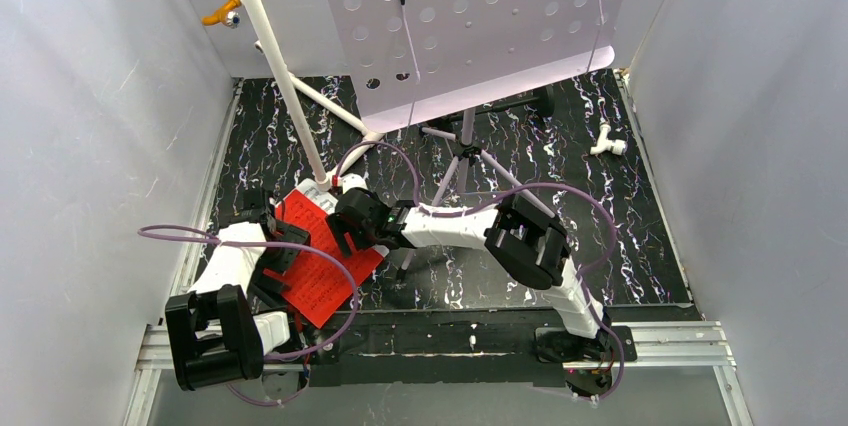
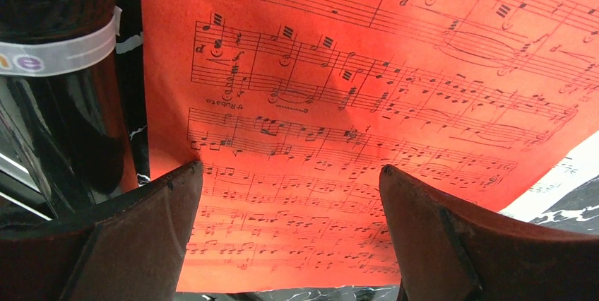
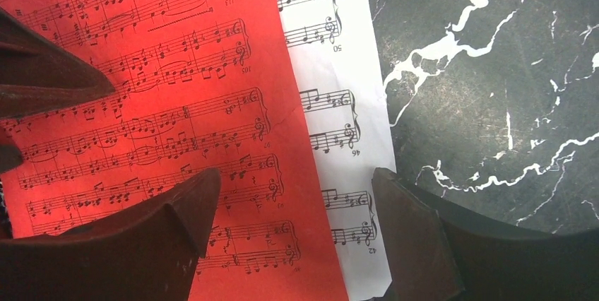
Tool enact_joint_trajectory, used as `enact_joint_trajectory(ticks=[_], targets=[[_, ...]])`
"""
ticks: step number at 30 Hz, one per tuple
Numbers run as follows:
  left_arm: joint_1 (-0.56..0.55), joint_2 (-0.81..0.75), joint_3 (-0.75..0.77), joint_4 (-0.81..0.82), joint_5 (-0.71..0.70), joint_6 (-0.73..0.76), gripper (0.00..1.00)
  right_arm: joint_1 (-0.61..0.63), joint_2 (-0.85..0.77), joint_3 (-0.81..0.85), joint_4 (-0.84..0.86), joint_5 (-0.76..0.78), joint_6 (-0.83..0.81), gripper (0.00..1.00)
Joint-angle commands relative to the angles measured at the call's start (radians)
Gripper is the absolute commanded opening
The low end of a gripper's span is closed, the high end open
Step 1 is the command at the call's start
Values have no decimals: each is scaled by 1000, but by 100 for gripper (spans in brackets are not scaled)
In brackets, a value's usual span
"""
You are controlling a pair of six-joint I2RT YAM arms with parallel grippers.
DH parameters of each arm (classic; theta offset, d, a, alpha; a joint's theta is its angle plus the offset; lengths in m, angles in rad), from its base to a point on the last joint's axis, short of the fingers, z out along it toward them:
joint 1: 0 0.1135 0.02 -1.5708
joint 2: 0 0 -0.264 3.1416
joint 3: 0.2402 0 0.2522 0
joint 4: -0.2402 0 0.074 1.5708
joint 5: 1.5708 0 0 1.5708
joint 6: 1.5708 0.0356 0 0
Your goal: Set up the instrument practice props
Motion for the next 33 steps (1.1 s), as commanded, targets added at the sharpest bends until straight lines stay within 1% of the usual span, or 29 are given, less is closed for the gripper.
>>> enact_joint_trajectory(ticks=[1, 4, 6, 7, 9, 13, 19, 23, 27, 33], targets=[[5, 14, -15, -6, -29, -3, 94, 14, -37, 36, -56, 47, -39, 89], [6, 21, -22, 5, -23, 5, 94, 26, -79, 19, -47, 33, -37, 92], [5, 30, -23, 14, -15, 17, 93, 27, -102, -19, -18, -1, -18, 93], [5, 33, -23, 15, -15, 22, 92, 27, -122, -49, 27, -20, -6, 93], [4, 38, -25, 18, -18, 28, 92, 26, -134, -89, 65, -28, 7, 92], [5, 38, -35, 24, -15, 28, 91, 23, -124, -83, 47, -8, -5, 90], [5, 43, -40, 32, 4, 25, 91, 8, -84, -100, 91, -96, -14, 81], [5, 44, -44, 34, 11, 25, 91, 7, -80, -111, 100, -91, -30, 81], [5, 49, -47, 39, 13, 25, 91, -9, -73, -118, 92, -84, -43, 82], [5, 52, -51, 44, 17, 22, 91, -17, -77, -143, 137, -215, 15, 79]])
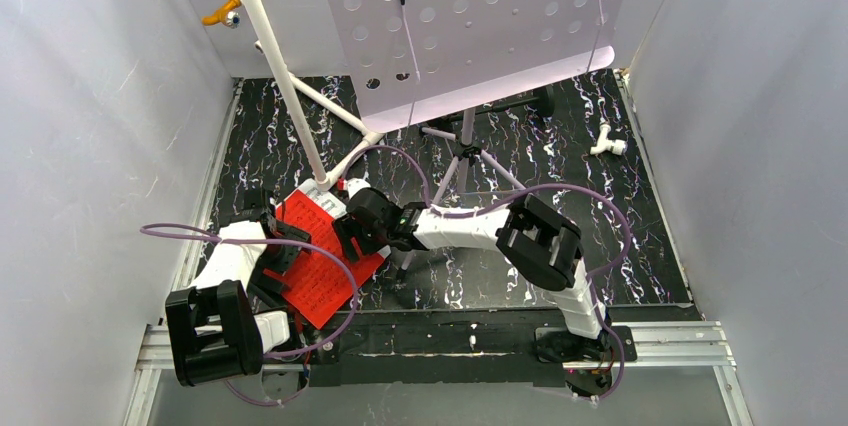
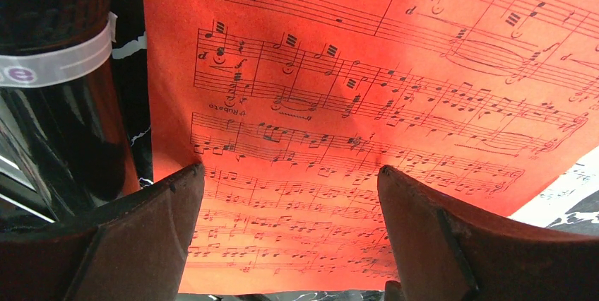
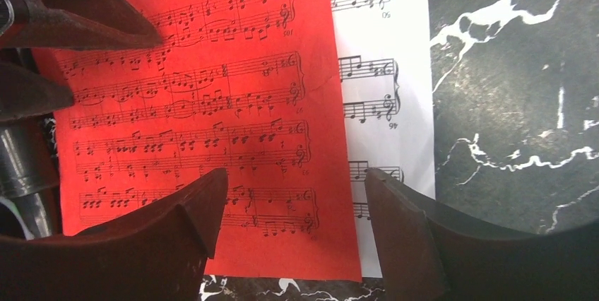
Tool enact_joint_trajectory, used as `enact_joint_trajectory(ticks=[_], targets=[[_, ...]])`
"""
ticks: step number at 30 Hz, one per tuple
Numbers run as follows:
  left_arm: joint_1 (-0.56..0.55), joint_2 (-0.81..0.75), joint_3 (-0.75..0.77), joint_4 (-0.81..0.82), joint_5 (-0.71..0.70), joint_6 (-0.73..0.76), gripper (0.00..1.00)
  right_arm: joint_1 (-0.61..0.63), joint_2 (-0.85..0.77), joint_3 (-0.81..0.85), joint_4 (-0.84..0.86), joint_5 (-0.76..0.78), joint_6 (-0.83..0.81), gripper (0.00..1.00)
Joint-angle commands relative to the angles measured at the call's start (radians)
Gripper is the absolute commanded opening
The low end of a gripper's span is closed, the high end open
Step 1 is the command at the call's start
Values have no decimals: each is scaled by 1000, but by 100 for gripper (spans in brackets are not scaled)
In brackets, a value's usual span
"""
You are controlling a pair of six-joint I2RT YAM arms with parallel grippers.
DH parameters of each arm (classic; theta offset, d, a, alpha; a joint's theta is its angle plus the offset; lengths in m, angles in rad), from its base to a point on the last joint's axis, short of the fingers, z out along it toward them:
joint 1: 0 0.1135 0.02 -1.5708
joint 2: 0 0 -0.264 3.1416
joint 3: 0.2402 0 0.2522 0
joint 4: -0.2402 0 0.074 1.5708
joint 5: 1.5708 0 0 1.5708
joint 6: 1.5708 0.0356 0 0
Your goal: Set up the instrument practice props
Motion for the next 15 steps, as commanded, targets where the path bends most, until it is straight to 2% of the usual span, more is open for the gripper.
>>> enact_joint_trajectory(ticks=[1, 13, 15], targets=[[5, 27, -44, 25, 8, -2, 91, -6, -3, -35, 85, -113, 52, 79], [4, 31, -47, 28, 18, -8, 91, -22, -53, -77, 160, -180, 148, 75], [5, 31, -48, 30, 17, -7, 91, -29, -58, -84, 172, -197, 174, 72]])
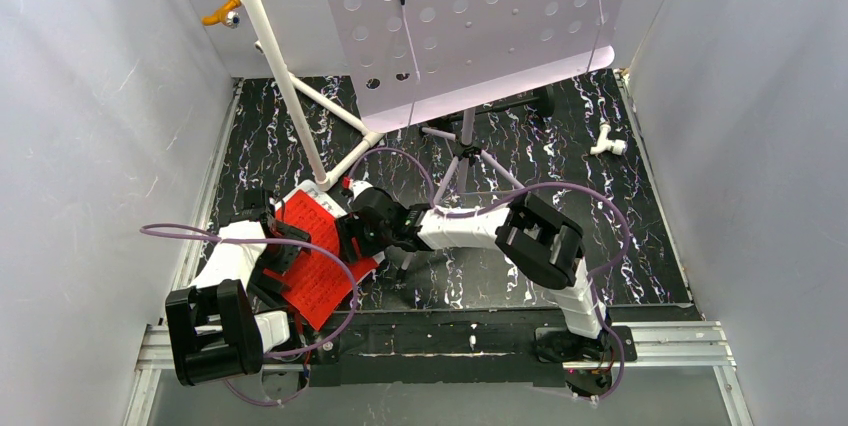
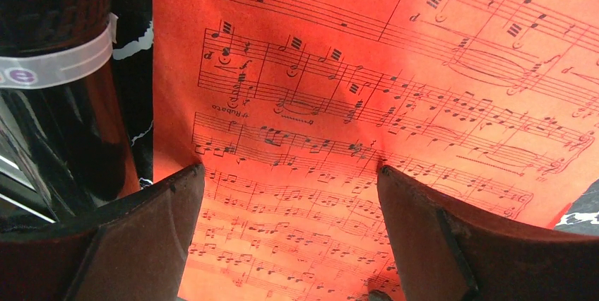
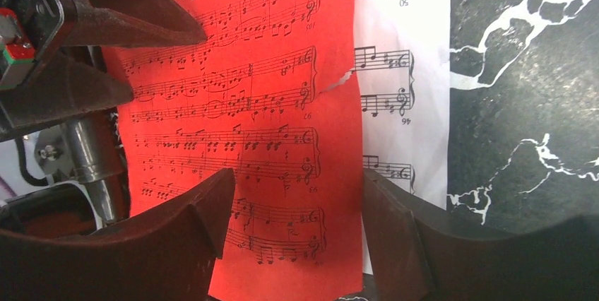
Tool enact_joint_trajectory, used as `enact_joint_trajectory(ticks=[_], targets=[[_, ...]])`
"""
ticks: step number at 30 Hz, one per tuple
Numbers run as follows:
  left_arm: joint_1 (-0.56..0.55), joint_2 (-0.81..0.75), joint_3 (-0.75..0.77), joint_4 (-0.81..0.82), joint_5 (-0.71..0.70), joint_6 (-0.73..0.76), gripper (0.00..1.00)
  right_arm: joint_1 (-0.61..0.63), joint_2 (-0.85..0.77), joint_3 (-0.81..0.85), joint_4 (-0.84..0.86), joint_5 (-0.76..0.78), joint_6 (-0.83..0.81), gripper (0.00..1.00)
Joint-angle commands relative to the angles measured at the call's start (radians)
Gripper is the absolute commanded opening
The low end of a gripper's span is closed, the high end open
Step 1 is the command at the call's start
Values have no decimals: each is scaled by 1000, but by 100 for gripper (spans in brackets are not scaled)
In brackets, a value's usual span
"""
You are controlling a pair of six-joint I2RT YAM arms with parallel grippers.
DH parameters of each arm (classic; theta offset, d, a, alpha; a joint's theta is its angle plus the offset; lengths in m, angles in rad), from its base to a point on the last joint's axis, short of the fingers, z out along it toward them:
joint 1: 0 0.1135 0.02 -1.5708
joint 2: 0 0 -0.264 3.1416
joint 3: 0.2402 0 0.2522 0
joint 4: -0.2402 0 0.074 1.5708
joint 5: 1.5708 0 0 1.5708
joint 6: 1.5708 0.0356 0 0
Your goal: Set up the instrument practice props
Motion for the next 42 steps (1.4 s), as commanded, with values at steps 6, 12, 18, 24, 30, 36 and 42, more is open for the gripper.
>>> enact_joint_trajectory(ticks=[6, 12, 18, 24, 30, 36, 42], targets=[[5, 25, -51, 30, 17, -5, 91, -22, -66, -34, 42, -57, 104, 67], [5, 27, -46, 32, 15, 1, 91, -25, -100, -62, 124, -132, 156, 83], [4, 34, -48, 39, 27, -2, 91, -23, -79, -70, 219, -193, 256, 84], [5, 30, -49, 40, 31, 1, 91, -13, -80, -70, 200, -135, 266, 78], [6, 26, -48, 42, 39, -2, 91, -7, -140, -131, 255, -106, 307, 79], [6, 24, -51, 44, 45, -2, 91, 11, -179, -180, 320, -64, 409, 83], [5, 14, -52, 44, 50, 0, 91, 16, -164, -181, 285, 62, 431, 81]])
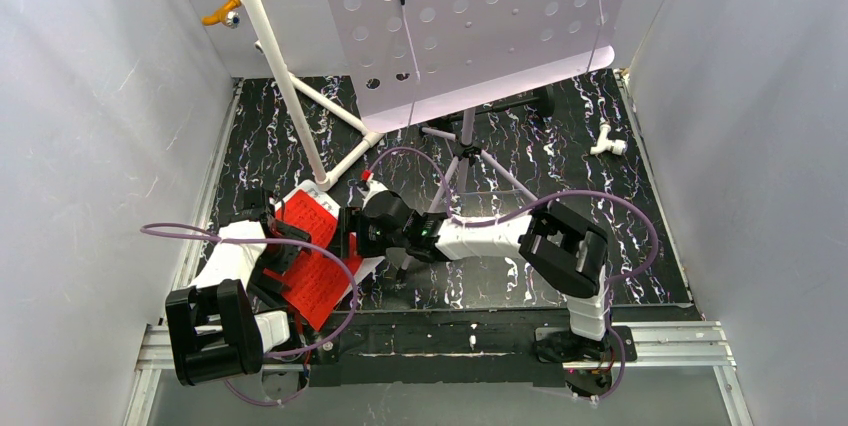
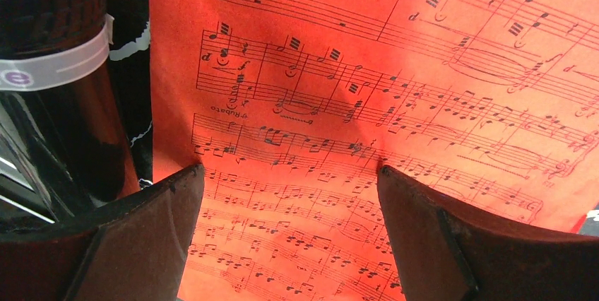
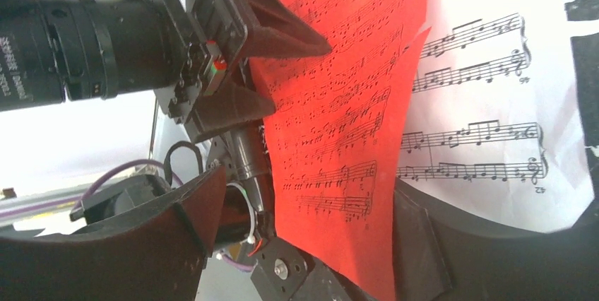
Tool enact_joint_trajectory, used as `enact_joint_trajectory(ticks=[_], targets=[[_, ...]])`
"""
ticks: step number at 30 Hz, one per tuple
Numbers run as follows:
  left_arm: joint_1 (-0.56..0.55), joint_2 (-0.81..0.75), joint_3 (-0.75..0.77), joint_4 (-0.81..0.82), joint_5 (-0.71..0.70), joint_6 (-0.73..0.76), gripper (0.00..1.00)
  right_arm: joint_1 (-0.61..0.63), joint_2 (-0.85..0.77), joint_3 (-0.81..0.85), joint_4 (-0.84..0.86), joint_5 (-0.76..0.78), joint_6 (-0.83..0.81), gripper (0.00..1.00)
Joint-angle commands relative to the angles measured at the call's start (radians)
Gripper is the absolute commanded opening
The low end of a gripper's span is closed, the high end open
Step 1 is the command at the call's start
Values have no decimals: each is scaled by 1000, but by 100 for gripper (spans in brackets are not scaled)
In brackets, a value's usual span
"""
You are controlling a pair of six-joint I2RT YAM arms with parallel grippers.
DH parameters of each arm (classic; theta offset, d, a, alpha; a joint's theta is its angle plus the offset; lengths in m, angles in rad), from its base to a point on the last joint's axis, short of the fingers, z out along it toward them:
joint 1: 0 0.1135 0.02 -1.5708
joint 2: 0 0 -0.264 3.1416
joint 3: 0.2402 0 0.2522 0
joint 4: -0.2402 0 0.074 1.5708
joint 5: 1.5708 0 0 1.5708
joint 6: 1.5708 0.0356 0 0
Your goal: Set up the instrument practice props
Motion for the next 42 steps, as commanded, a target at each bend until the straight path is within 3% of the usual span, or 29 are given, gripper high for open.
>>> enact_joint_trajectory(ticks=[1, 5, 7, 9, 12, 15, 20, 24, 30, 33, 38, 42], targets=[[5, 11, -52, 41, 35, -9, 91, 3, -17, -4, 12, 132, 48, 78], [5, -6, -47, 39, 36, 2, 93, 20, -18, -5, -19, 205, 18, 66], [6, -21, -40, 31, 35, 11, 95, 26, -25, -12, -9, 221, -2, 53], [5, -53, -22, 17, 34, 22, 98, 26, -25, -15, 27, 207, -26, 38], [4, -114, 46, -35, 38, 51, 98, 26, -18, -18, 86, 170, -59, 3], [4, -214, 178, -118, 21, 124, 98, 28, -40, 22, 51, 141, -163, 1], [3, -435, 317, -96, 92, 234, 98, 24, -209, 30, -97, 132, -418, 1], [2, -575, 301, 55, 336, 372, 97, 22, -399, -3, -251, 83, -645, 1], [-33, -575, 207, 294, 771, 353, 94, 10, -590, 6, -715, -133, -1011, 1], [-86, -545, 228, 328, 907, 408, 82, 10, -653, 29, -901, -198, -1081, 1], [-256, -543, 358, 149, 946, 638, 88, 10, -729, 68, -1067, -255, -1091, 1], [-360, -541, 357, 166, 1078, 680, 92, 10, -822, 29, -1073, -265, -1073, 1]])
